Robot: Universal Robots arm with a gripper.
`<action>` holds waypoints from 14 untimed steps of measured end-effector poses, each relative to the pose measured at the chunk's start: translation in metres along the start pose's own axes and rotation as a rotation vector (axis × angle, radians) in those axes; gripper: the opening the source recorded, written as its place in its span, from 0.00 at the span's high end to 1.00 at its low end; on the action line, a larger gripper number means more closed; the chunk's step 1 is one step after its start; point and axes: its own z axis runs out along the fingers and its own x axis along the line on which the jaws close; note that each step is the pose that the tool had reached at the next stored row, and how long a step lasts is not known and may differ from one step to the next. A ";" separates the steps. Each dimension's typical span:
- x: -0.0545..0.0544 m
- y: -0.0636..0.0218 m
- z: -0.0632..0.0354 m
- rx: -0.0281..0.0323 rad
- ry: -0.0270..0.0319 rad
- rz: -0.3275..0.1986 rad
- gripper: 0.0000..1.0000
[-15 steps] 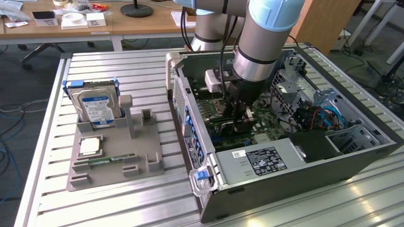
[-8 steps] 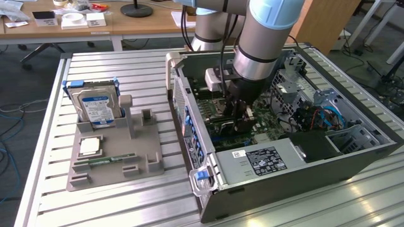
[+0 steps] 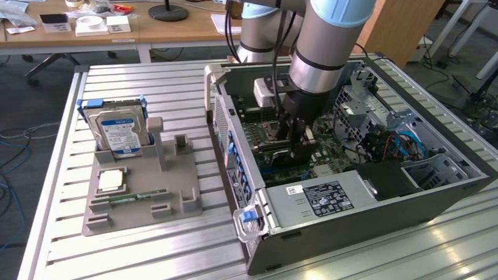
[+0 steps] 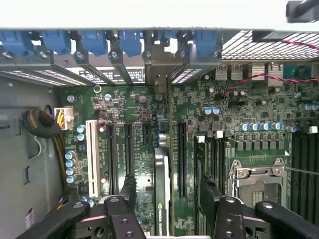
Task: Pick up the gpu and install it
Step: 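Insert the gpu into the slot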
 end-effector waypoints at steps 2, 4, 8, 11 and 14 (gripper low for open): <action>0.000 0.0000 -0.0039 0.0000 0.0000 0.000 0.37; 0.000 0.0000 -0.0079 0.0001 0.0000 0.000 0.37; -0.001 0.0001 -0.0160 0.0001 -0.0001 0.000 0.37; -0.001 0.0001 -0.0221 0.0000 0.0000 0.000 0.37; -0.002 0.0002 -0.0267 0.0000 0.0000 0.000 0.37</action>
